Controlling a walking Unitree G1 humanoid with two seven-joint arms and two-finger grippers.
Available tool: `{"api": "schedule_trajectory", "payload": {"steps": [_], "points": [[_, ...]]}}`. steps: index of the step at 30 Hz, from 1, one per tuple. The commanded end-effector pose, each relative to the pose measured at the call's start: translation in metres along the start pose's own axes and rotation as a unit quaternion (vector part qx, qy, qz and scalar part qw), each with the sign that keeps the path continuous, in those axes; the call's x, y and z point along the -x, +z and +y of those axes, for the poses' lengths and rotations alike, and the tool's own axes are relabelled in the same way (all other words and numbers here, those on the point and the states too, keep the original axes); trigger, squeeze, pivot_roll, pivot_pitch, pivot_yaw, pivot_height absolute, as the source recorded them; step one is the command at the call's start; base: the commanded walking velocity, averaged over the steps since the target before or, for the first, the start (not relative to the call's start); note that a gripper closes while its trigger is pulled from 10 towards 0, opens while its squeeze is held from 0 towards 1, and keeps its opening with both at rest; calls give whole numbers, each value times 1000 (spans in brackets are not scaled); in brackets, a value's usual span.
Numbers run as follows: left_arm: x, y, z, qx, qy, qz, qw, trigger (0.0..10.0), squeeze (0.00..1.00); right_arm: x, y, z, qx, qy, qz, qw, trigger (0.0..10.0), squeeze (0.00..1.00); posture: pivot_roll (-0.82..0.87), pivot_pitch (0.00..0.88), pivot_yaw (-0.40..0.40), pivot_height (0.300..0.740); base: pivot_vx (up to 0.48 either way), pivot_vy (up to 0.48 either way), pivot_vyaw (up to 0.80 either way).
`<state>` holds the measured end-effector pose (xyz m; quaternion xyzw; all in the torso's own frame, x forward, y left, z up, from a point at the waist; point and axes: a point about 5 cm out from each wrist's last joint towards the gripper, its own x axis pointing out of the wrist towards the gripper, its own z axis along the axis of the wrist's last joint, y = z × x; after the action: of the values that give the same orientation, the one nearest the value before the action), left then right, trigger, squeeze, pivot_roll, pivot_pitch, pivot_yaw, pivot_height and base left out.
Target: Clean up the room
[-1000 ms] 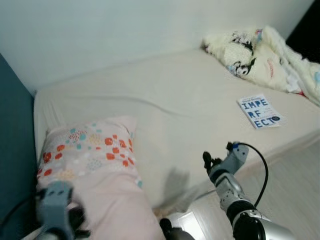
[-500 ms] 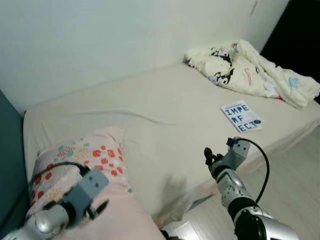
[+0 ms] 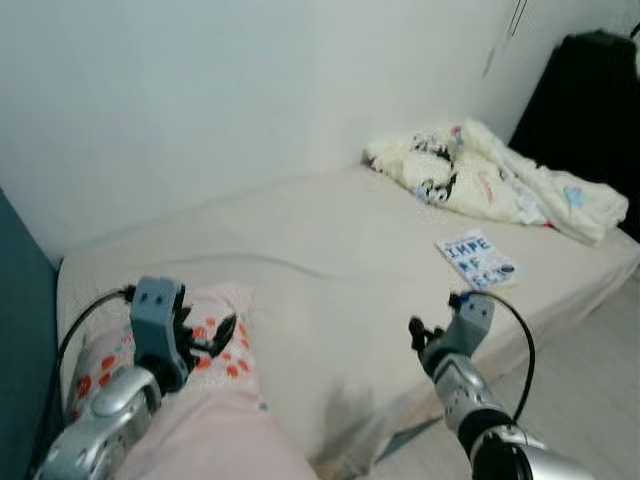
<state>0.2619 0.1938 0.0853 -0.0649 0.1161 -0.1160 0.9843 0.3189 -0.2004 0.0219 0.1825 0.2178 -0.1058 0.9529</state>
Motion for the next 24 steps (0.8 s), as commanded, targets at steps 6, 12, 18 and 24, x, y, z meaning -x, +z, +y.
{"api": "schedule_trajectory", "payload": {"steps": [6, 12, 18, 24], "points": [[8, -84, 24, 58, 74, 127, 987, 10000, 0, 20, -61, -27, 40, -49, 116, 991, 10000, 0, 81, 0, -32, 740, -243, 0, 0], [18, -119, 31, 72, 105, 187, 974, 10000, 0, 40, -97, -46, 82, -74, 182, 977, 10000, 0, 70, 0, -28, 740, -336, 0, 0], [34, -149, 36, 84, 134, 249, 956, 10000, 0, 55, -119, -59, 130, -79, 225, 962, 10000, 0, 72, 0, -22, 740, -351, 0, 0], [51, -169, 38, 106, 167, 292, 936, 10000, 0, 58, -123, -60, 158, -73, 236, 956, 10000, 0, 71, 0, -16, 740, -361, 0, 0]]}}
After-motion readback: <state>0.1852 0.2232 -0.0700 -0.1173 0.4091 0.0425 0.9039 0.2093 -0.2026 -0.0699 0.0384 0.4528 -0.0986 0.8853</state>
